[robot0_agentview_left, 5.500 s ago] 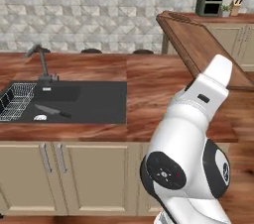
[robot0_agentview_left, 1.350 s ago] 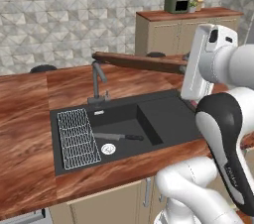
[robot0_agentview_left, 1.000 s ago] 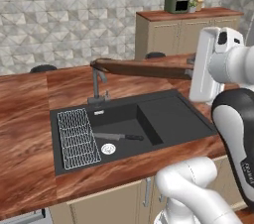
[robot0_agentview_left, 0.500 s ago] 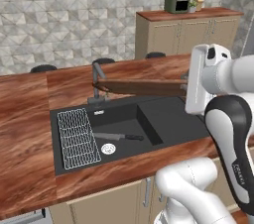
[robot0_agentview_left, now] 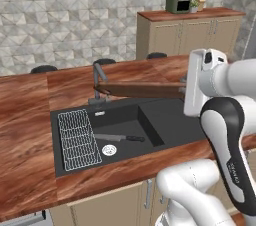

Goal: Move the cutting board and knife to the sink. Then move spray from the cabinet to the counter.

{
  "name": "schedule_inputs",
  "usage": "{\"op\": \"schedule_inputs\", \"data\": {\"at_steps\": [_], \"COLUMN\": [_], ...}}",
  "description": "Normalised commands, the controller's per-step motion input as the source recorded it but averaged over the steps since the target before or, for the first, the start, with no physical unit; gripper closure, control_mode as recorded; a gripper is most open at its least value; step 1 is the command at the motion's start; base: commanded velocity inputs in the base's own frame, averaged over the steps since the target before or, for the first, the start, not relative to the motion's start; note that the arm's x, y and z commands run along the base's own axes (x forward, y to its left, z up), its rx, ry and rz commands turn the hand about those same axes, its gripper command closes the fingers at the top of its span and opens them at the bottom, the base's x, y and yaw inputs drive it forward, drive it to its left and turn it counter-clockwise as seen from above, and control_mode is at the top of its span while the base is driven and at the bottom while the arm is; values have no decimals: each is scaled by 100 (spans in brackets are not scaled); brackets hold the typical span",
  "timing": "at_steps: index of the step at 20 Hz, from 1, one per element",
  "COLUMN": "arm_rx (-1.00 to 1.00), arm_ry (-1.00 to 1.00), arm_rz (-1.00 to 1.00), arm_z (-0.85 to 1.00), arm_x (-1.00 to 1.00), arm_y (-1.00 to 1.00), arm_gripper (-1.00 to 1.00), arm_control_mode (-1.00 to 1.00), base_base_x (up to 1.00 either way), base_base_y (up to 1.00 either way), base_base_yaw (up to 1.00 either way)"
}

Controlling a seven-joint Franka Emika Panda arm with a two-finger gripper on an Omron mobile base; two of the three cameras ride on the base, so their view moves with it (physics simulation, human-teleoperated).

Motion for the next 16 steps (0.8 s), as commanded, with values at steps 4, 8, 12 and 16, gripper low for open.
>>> {"op": "schedule_inputs", "data": {"at_steps": [4,8,12,16], "arm_rx": [0,0,-2,-8], "arm_ry": [-15,-4,0,1], "arm_rz": [4,10,8,3], "arm_z": [-15,-34,-36,-7], "arm_x": [6,17,8,0], "arm_y": [-1,-18,-20,-1], "arm_gripper": [100,100,100,100], "arm_control_mode": [-100,-100,-100,-100], "base_base_x": [0,0,0,0], "base_base_y": [0,0,0,0], "base_base_yaw": [0,0,0,0]}}
